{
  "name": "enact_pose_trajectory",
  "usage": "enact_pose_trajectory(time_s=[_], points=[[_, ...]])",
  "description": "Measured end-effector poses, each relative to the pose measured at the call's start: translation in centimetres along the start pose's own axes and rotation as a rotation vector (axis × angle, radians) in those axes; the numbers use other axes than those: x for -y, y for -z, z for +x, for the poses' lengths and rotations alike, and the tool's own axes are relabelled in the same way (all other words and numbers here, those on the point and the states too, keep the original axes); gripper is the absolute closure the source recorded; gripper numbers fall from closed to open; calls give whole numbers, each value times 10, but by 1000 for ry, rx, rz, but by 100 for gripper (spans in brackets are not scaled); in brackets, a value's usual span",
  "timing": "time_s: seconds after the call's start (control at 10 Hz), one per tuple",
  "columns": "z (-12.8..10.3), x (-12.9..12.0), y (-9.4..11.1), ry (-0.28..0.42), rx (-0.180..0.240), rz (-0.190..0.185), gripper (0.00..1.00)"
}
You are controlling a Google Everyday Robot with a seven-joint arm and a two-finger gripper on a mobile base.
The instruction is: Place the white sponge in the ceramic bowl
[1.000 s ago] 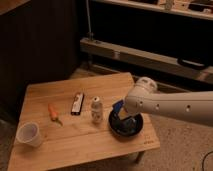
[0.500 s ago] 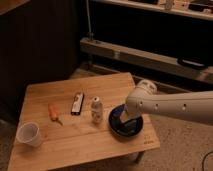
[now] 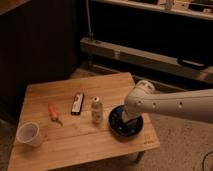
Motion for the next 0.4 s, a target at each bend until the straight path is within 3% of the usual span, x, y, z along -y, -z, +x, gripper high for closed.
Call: enact_pose_trajectory(time_s=[0.4], points=[[-1,-1,0,-4,6,-11,20]])
